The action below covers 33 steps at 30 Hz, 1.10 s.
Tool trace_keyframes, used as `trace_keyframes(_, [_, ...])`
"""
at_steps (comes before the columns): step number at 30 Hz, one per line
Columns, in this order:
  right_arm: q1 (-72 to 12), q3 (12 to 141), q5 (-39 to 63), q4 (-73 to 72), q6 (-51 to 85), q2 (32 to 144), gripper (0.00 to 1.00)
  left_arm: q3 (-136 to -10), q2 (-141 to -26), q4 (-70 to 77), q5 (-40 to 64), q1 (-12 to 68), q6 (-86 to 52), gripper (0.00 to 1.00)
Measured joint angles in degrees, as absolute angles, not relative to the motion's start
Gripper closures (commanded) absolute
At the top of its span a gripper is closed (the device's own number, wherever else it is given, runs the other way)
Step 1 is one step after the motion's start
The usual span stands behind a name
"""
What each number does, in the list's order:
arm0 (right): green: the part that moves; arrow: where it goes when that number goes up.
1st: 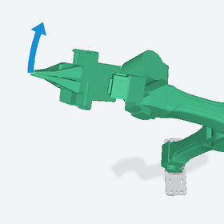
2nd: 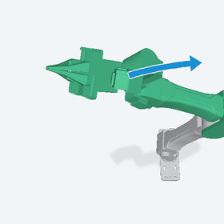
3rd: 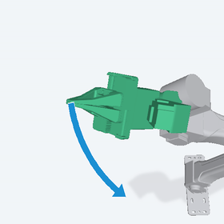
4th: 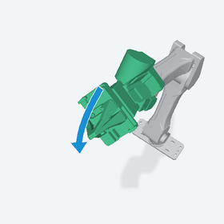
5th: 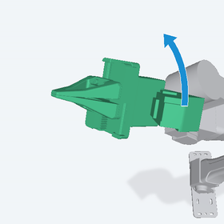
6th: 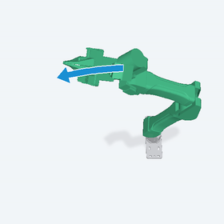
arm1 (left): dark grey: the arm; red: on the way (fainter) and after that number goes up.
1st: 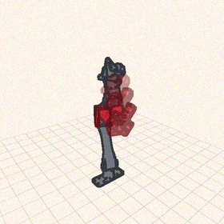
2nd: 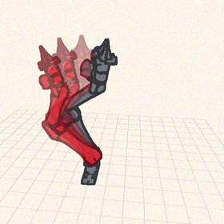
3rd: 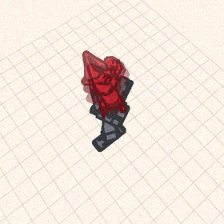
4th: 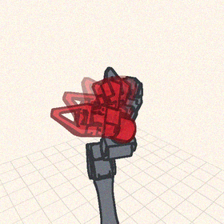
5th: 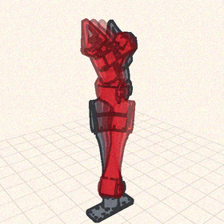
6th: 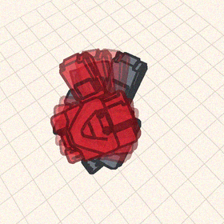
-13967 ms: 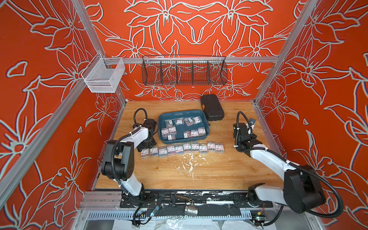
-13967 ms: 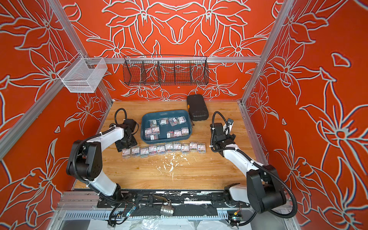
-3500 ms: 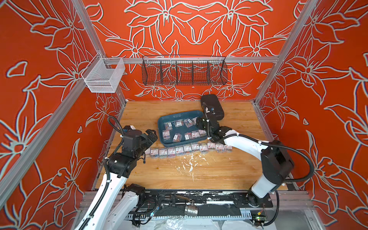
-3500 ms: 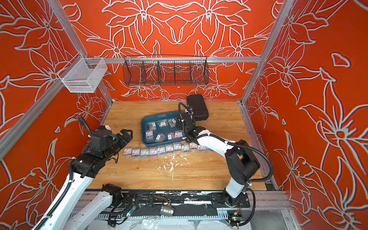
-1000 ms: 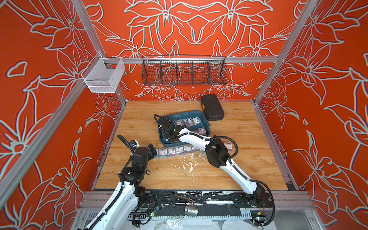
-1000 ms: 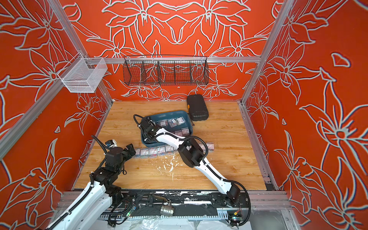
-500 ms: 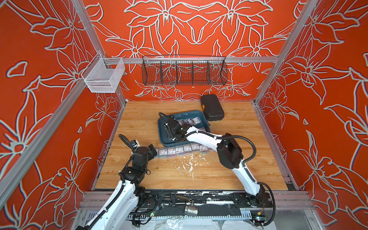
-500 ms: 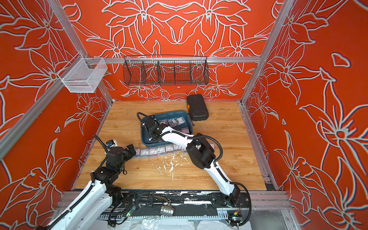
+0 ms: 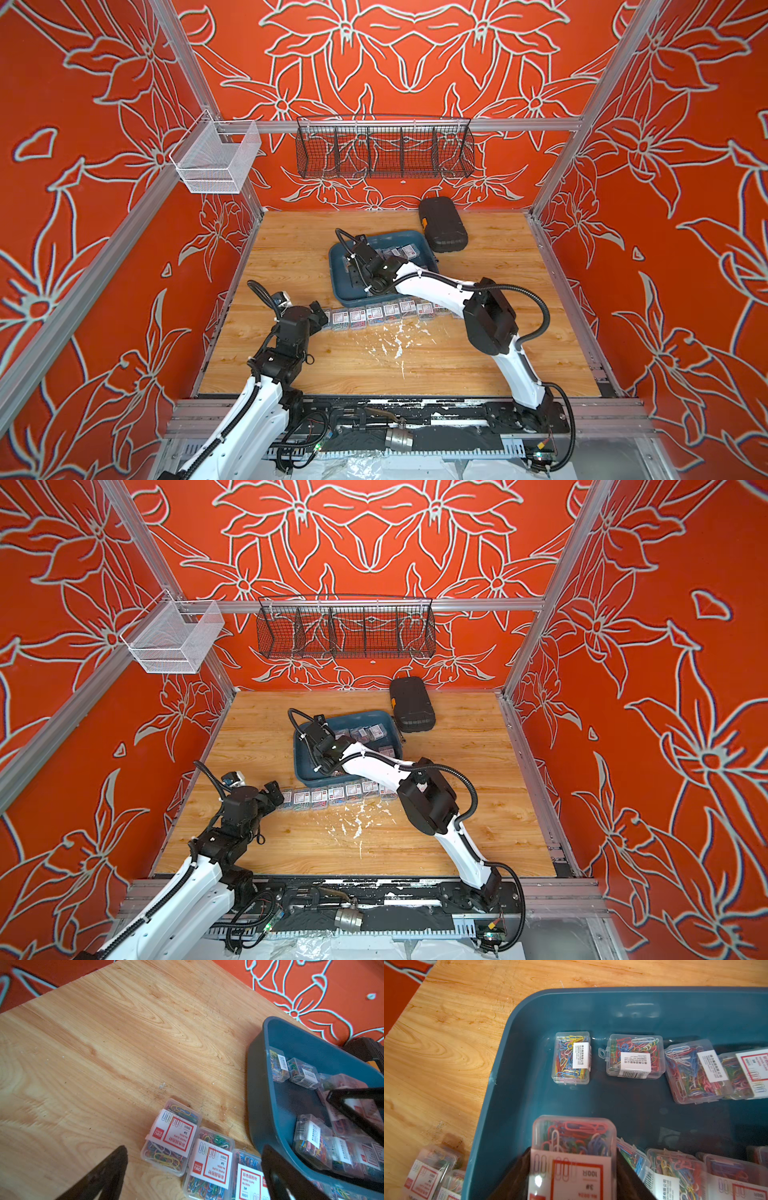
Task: Take the paper clips out of the storage box
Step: Pick up the boxed paper clips from the storage box, then place the boxed paper clips at the center of the board.
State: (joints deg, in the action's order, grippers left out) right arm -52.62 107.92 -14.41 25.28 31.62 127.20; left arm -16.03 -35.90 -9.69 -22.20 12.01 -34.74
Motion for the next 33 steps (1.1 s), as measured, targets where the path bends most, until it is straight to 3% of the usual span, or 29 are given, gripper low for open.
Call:
trace_keyframes(5, [-51.7,96.7,-16.5,24.8,31.2,120.1,0.65,-16.0,-35.9,-9.7,-22.2,12.0,-34.7,0.03])
trace_keyframes(19, [-44.0,59.6,-25.1,20.7,32.6,82.1,0.65,-16.0,-36.1,-9.1,-21.9,12.0,-34.7,0.03])
trace_keyframes(33, [-31.9,47.8,-26.5,28.5,32.9,61.5,0.67,-18.2,-43.1,-7.9,-20.3,12.0,-34.1,0.03])
